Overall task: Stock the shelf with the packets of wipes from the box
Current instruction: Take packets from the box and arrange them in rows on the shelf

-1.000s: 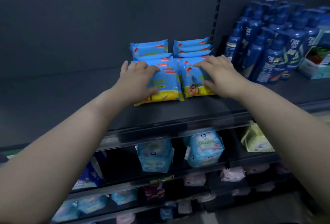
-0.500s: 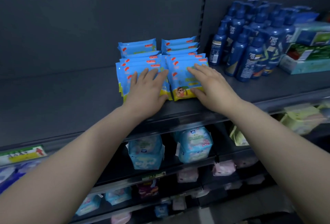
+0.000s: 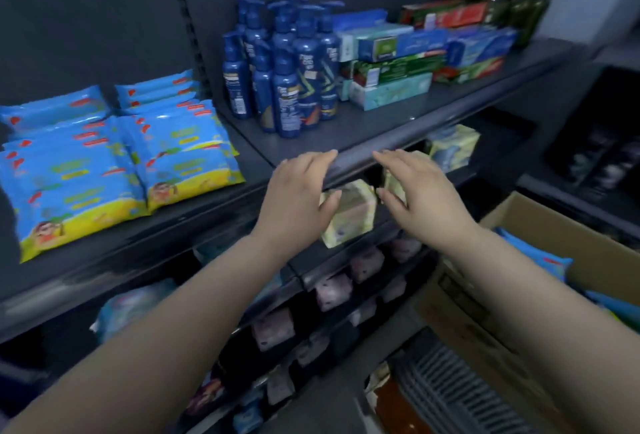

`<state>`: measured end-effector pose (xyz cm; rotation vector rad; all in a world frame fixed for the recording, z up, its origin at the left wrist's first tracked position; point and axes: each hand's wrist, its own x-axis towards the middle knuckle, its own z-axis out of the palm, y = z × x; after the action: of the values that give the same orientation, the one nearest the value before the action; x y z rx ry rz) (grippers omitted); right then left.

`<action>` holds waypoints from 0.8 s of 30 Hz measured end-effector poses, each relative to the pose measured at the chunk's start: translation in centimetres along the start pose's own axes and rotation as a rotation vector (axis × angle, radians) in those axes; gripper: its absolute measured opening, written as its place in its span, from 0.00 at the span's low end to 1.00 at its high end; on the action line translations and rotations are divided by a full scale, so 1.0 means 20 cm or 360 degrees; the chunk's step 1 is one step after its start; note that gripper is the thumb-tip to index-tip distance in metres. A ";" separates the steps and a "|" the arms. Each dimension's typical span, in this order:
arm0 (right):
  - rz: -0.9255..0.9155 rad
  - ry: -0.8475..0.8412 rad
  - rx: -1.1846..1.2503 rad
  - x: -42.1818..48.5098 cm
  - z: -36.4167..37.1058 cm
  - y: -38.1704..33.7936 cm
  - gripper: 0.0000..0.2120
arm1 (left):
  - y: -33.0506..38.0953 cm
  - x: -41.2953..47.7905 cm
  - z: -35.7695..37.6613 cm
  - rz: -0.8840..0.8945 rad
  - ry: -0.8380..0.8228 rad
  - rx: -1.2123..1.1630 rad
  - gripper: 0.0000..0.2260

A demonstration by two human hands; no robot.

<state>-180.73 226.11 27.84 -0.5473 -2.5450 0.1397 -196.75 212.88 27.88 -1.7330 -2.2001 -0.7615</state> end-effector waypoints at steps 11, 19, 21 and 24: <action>0.0706 -0.0051 -0.0150 -0.81 -0.24 0.60 0.25 | 0.73 0.12 0.64 0.0341 -0.0347 -0.0468 0.25; 0.1109 -0.0089 -0.0294 -1.23 -0.39 0.85 0.27 | 1.13 0.18 0.87 0.0503 -0.0592 -0.0564 0.24; 0.1236 -0.0098 -0.0355 -1.30 -0.42 0.89 0.28 | 1.18 0.19 0.93 0.0553 -0.0652 -0.0578 0.23; 0.1459 -0.0088 -0.0488 -1.39 -0.46 0.94 0.29 | 1.23 0.19 0.99 0.0626 -0.0730 -0.0636 0.24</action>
<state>-147.63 231.87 18.54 -1.8083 -2.1725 0.0822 -171.71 230.64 19.37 -2.6665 -1.9305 -0.8019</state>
